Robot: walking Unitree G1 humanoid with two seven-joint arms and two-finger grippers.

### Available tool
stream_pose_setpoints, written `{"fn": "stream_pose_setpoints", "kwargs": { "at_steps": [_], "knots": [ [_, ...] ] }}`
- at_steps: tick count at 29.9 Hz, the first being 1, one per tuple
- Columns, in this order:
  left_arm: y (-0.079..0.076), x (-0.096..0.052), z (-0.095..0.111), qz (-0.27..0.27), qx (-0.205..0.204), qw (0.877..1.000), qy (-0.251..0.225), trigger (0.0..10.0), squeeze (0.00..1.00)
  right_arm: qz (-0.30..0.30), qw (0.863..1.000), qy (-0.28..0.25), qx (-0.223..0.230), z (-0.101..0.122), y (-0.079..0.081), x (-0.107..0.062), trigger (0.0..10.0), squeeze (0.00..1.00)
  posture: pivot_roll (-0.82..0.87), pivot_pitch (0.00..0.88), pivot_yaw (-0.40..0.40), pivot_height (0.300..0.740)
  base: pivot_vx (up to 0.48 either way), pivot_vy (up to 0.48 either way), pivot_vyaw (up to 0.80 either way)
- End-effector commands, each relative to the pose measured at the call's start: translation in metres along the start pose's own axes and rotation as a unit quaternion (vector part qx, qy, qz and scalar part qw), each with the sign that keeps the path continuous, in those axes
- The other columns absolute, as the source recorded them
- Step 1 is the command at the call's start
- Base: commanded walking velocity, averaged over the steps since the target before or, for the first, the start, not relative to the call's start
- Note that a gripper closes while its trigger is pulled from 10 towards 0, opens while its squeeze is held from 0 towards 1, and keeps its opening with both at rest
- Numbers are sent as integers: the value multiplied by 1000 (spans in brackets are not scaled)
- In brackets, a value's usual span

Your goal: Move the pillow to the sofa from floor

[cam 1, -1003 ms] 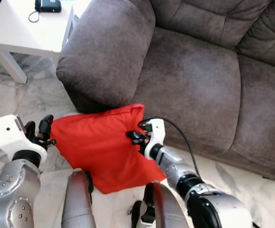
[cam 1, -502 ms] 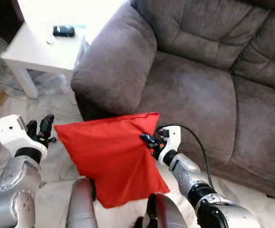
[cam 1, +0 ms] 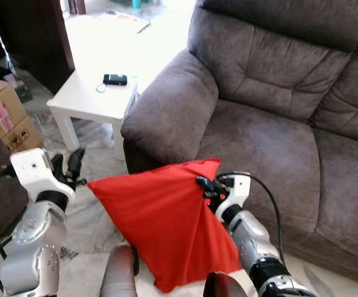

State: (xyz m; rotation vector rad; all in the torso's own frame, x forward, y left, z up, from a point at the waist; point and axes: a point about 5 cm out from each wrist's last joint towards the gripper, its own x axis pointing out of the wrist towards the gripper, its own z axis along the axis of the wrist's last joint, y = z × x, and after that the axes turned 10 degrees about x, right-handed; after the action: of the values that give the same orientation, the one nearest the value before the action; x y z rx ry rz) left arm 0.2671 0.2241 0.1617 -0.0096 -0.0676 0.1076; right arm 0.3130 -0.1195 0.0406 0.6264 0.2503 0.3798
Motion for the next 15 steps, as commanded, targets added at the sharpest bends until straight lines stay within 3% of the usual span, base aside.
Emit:
{"fn": "stream_pose_setpoints", "kwargs": {
  "at_steps": [1, 7, 11, 15],
  "knots": [
    [-7, 0, -5, -12, 3, 1000, 3, 10000, 0, 7, 996, -81, -31, 39, 0, 0, 10000, 0, 250, 0, -149, 626, 0, 0, 0],
    [-15, 8, -8, -27, -4, 1000, -10, 10000, 0, 3, 994, -96, -42, 52, -2, -6, 10000, 0, 235, 0, -163, 626, 0, 0, 0],
    [-20, 5, -21, -66, -21, 997, 21, 10000, 0, 3, 993, -104, -55, 64, -2, -7, 10000, 0, 231, 0, -165, 626, 0, 0, 0],
    [-9, 1, -36, -49, -60, 996, 45, 10000, 0, 27, 994, -91, -55, 64, 1, -10, 10000, 0, 238, 0, -173, 626, 0, 0, 0]
  ]
}}
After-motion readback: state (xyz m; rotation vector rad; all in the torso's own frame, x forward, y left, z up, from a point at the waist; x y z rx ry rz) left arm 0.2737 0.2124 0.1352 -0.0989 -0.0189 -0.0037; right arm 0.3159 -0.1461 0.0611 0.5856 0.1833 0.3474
